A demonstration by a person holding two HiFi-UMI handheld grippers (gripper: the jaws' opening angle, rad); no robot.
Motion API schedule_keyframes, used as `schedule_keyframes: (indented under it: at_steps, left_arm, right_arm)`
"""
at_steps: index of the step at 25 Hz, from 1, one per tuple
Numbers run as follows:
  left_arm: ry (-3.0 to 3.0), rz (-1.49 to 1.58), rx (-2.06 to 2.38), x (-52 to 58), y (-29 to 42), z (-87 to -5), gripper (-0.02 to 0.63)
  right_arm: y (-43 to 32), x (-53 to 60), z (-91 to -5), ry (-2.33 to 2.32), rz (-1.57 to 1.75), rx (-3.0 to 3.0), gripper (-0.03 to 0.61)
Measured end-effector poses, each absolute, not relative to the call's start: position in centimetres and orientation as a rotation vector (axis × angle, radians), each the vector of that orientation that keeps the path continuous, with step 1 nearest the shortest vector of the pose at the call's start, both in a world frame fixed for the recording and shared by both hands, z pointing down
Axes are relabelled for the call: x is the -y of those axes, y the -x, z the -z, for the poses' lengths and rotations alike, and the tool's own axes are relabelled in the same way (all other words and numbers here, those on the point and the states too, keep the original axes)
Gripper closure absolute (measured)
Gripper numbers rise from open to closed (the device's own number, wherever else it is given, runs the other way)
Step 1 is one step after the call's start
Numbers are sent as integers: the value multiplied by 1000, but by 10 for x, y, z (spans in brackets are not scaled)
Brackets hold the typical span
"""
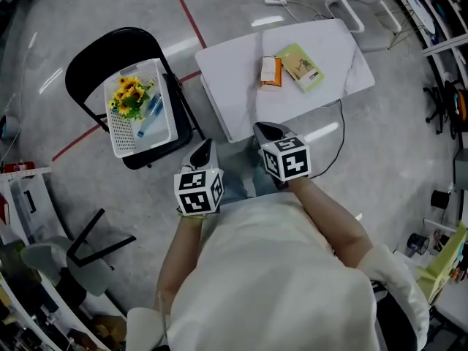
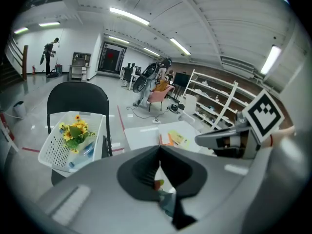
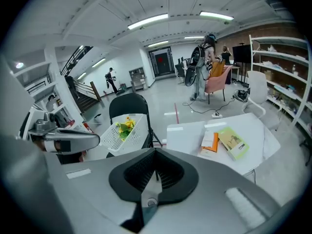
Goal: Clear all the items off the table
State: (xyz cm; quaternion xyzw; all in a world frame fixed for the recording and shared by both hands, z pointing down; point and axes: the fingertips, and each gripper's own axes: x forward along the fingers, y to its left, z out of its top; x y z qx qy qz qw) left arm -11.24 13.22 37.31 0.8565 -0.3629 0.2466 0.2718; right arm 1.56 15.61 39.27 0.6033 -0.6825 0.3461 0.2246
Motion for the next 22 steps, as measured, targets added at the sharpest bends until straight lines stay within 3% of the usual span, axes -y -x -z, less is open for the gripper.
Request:
schedule_keyframes:
  at_steps: [22]
  left_arm:
    - [-2258, -700, 1021, -61, -26, -388, 604]
  right_arm:
    - [-172, -94, -435, -1658, -1036, 1835, 580]
